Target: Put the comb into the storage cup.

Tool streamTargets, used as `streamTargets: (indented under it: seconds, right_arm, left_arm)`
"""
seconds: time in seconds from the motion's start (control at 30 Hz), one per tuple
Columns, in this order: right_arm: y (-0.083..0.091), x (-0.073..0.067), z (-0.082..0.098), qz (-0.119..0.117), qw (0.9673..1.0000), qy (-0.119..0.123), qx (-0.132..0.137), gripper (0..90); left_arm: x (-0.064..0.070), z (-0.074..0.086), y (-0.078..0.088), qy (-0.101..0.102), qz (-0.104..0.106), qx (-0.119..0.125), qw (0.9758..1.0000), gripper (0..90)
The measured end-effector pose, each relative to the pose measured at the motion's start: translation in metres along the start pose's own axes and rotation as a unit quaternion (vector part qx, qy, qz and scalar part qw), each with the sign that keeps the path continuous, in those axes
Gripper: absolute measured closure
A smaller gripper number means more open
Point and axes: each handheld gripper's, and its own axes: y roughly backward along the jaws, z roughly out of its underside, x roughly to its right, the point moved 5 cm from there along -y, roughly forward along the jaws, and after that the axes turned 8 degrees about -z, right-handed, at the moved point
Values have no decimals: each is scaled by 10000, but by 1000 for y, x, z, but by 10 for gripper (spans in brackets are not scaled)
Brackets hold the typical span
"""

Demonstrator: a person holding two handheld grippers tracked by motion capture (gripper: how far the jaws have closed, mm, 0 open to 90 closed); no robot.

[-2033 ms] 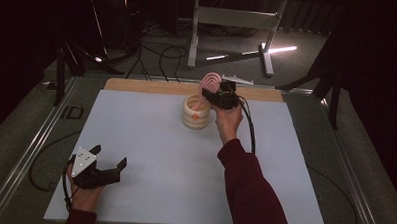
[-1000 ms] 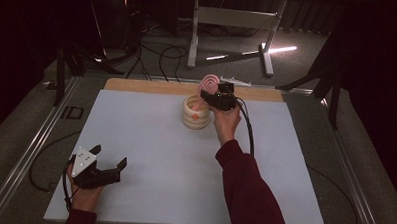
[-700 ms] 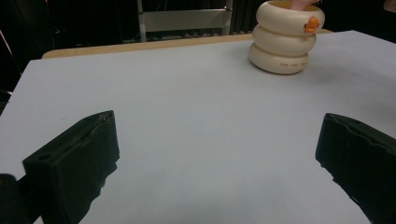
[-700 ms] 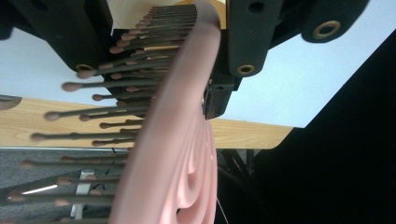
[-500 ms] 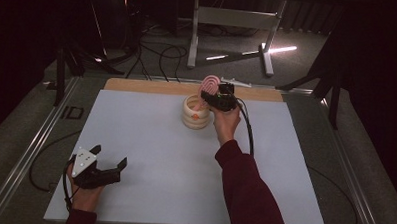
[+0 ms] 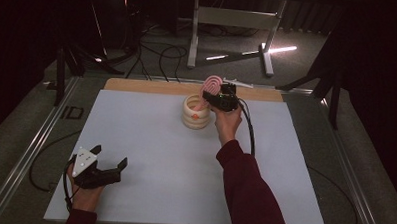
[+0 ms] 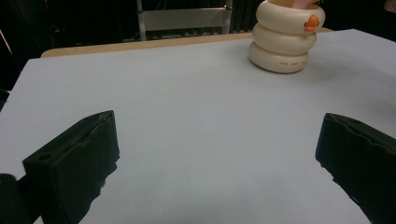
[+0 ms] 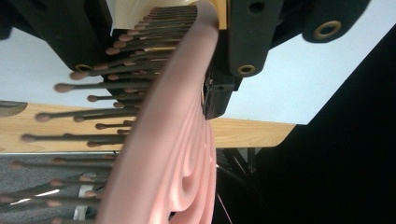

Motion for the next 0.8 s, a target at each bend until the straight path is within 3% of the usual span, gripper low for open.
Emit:
streamTargets:
  seconds: [0.8]
  right_arm:
    - [1,5,1,30,10000,16,13,624]
  left_arm:
    - [0,0,0,-1,-3,0,10000,1]
